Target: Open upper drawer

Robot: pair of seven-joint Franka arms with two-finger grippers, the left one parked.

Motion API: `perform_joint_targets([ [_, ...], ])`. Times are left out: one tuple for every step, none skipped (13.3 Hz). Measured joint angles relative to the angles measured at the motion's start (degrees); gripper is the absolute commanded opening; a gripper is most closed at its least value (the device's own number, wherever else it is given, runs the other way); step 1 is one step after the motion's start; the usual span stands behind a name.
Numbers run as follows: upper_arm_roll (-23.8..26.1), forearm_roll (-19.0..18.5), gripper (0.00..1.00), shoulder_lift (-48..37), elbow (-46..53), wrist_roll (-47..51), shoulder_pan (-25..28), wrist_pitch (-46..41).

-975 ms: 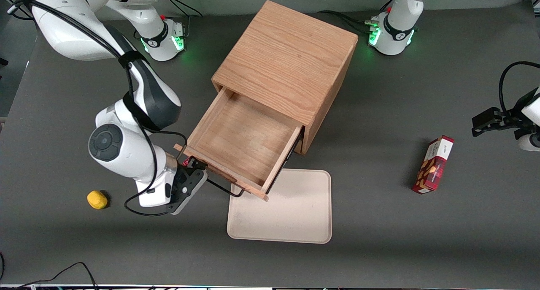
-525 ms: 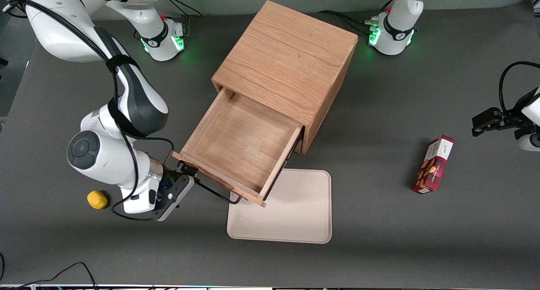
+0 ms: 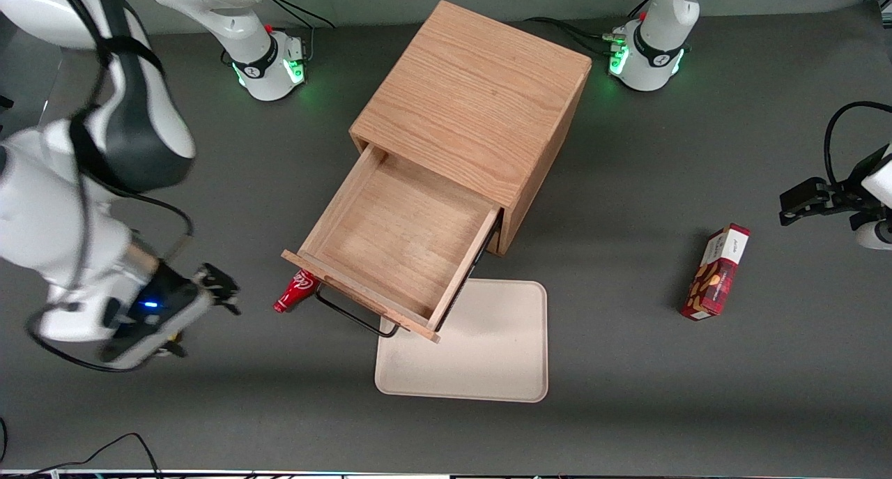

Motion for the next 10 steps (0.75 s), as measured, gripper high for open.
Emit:
perform_joint_targets([
  [-1.73, 2.44, 1.00, -2.98, -2.46, -0.10, -0.83, -0.49],
  [-3.29, 4.18, 1.00, -6.43, -5.63, 0.86, -1.48, -1.61],
  [-4.40, 5.14, 1.00, -10.16, -9.15, 4.19, -2.22, -3.51],
  [-4.86, 5.49, 1.00, -13.97, -12.48, 9.79, -3.20, -6.87],
  [-5.03, 5.71, 1.00, -17.53, -15.25, 16.32, -4.05, -11.12],
  [-5.13, 5.78, 1.00, -20.87, -17.56, 23.07, -4.47, -15.45],
  [-5.16, 5.78, 1.00, -23.81, -19.42, 28.19, -4.52, -18.63],
  [-5.14, 5.78, 1.00, -26.35, -20.94, 31.30, -4.49, -21.09],
  [-5.14, 5.71, 1.00, -28.29, -22.04, 32.79, -4.52, -22.74],
  [-5.16, 5.65, 1.00, -29.61, -22.85, 33.54, -4.81, -23.34],
])
